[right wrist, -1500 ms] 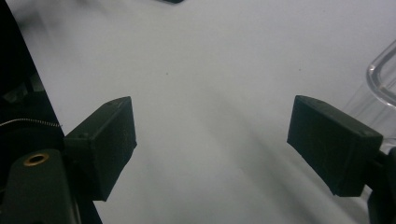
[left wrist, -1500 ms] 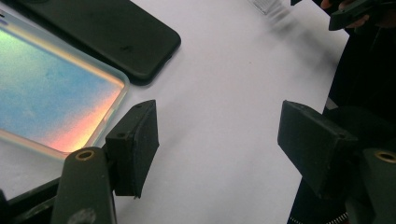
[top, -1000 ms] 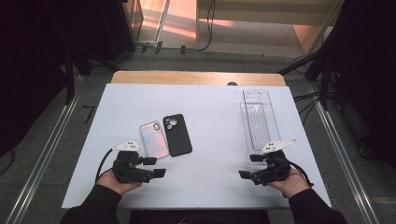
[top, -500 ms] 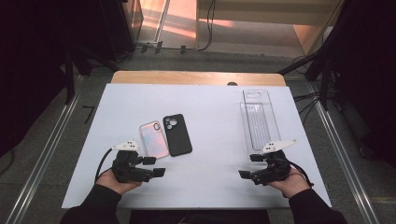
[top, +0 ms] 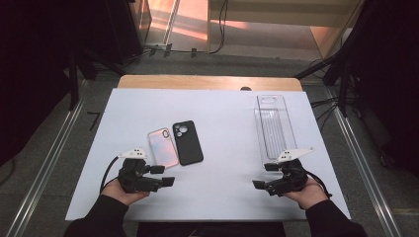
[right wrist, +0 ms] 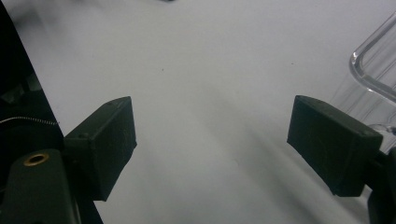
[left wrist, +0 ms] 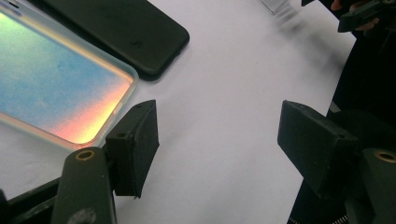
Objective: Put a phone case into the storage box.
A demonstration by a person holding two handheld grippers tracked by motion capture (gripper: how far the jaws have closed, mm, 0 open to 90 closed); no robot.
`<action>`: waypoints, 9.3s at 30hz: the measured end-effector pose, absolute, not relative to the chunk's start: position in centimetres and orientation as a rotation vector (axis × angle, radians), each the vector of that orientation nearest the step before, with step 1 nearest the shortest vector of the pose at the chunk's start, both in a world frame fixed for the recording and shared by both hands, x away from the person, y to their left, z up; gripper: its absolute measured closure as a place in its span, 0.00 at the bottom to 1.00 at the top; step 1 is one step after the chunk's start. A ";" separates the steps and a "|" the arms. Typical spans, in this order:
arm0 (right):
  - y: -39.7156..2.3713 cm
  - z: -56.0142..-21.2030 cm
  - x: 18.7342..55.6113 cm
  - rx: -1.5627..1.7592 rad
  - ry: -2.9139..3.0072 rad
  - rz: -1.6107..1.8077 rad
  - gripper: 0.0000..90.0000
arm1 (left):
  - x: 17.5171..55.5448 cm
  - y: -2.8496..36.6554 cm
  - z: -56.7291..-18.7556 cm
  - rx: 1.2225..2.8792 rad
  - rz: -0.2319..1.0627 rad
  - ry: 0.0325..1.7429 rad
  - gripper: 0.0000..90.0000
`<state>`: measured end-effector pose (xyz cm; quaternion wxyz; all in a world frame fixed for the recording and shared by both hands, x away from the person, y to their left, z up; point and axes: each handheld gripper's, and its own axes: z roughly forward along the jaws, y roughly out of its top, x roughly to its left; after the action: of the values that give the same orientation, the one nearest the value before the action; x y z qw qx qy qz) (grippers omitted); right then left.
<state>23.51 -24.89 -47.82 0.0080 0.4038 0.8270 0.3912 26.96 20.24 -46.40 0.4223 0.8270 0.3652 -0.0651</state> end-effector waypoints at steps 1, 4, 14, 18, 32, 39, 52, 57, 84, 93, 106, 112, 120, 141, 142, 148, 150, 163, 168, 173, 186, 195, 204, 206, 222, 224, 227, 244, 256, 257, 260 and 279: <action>-24.9 -47.8 23.5 1.262 2.585 1.223 0.15 | 27.0 20.2 -46.4 2.071 -0.163 0.915 0.33; -24.9 -47.8 23.5 1.267 2.582 1.223 0.15 | 27.1 20.2 -46.2 2.077 -0.133 0.937 0.33; -24.9 -47.8 23.5 1.270 2.584 1.218 0.15 | 29.1 20.6 -46.0 2.072 -0.029 1.022 0.33; -24.9 -47.8 23.5 1.274 2.585 1.216 0.15 | 29.7 20.7 -46.0 2.065 -0.013 1.042 0.36; -25.0 -47.9 23.5 1.266 2.584 1.215 0.15 | 32.4 20.9 -47.1 2.099 -0.041 1.135 0.59; -25.1 -47.6 23.4 1.264 2.549 1.218 0.15 | 32.5 21.3 -47.3 2.121 -0.056 1.179 1.00; -25.1 -47.6 23.4 1.262 2.552 1.213 0.15 | 32.9 20.9 -48.6 2.203 -0.079 1.210 1.00; -25.1 -47.6 23.4 1.263 2.552 1.214 0.15 | 33.0 21.3 -48.5 2.195 -0.069 1.228 1.00; -25.2 -47.6 23.5 1.278 2.545 1.214 0.15 | 33.4 25.4 -48.1 2.170 0.013 1.336 1.00; -25.2 -47.5 23.4 1.277 2.545 1.218 0.15 | 33.4 25.9 -47.4 2.115 0.020 1.296 0.98; -25.1 -47.5 23.4 1.267 2.549 1.231 0.15 | 31.6 24.1 -46.1 2.077 -0.044 1.116 0.62; -25.1 -47.5 23.4 1.260 2.543 1.241 0.15 | 30.3 23.2 -45.8 2.026 -0.047 1.048 0.47; -25.1 -47.6 23.4 1.268 2.542 1.238 0.15 | 29.0 22.0 -45.6 2.004 -0.068 0.955 0.44; -25.0 -47.7 23.5 1.267 2.551 1.225 0.15 | 27.0 20.0 -46.1 2.053 -0.157 0.876 0.34; -25.0 -47.7 23.5 1.268 2.551 1.225 0.15 | 27.0 20.0 -46.0 2.053 -0.159 0.885 0.34; -25.0 -47.7 23.4 1.266 2.555 1.228 0.15 | 27.2 20.3 -45.6 2.045 -0.120 0.907 0.34; -25.0 -47.7 23.4 1.263 2.556 1.228 0.15 | 27.3 20.4 -45.6 2.041 -0.098 0.911 0.34; -24.9 -47.8 23.4 1.266 2.556 1.227 0.15 | 28.5 21.2 -45.8 2.078 -0.007 0.987 0.35; -24.9 -47.8 23.4 1.265 2.558 1.224 0.15 | 29.0 21.6 -45.7 2.037 -0.003 1.008 0.34; -24.9 -47.8 23.4 1.263 2.558 1.223 0.15 | 29.7 21.6 -45.5 2.054 0.016 1.001 0.31; -24.9 -47.8 23.5 1.262 2.555 1.218 0.15 | 32.1 22.1 -45.3 2.046 0.112 1.046 0.21; -24.9 -47.8 23.5 1.263 2.554 1.216 0.15 | 33.9 22.1 -45.1 1.977 0.164 1.076 0.00; -24.9 -47.8 23.5 1.261 2.555 1.217 0.15 | 34.6 21.9 -46.0 2.046 0.197 1.130 0.00; -24.9 -47.8 23.4 1.262 2.555 1.220 0.15 | 34.7 21.8 -46.3 2.045 0.187 1.137 0.00; -24.9 -47.8 23.4 1.263 2.555 1.219 0.15 | 35.1 21.6 -48.9 2.125 0.165 1.213 0.00; -24.9 -47.8 23.4 1.263 2.556 1.218 0.15 | 35.1 21.5 -49.1 2.143 0.163 1.213 0.00; -24.9 -47.8 23.4 1.262 2.556 1.218 0.15 | 35.0 21.3 -49.3 2.156 0.165 1.207 0.00; -24.9 -47.8 23.5 1.264 2.556 1.208 0.15 | 33.8 19.7 -49.9 2.285 0.411 1.147 0.06; -24.9 -47.8 23.4 1.265 2.554 1.206 0.15 | 33.6 20.0 -49.8 2.261 0.436 1.155 0.17; -24.9 -47.8 23.4 1.265 2.554 1.205 0.15 | 33.7 20.0 -49.8 2.261 0.431 1.152 0.17; -24.9 -47.8 23.4 1.263 2.556 1.209 0.15 | 33.7 20.1 -49.6 2.267 0.418 1.152 0.17; -24.9 -47.7 23.4 1.263 2.553 1.214 0.15 | 33.3 20.8 -46.5 2.180 0.283 1.121 0.18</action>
<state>23.37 -24.92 -47.74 0.0226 0.4077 0.8244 0.3920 33.32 20.78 -46.45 0.3308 0.8337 0.4287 0.1083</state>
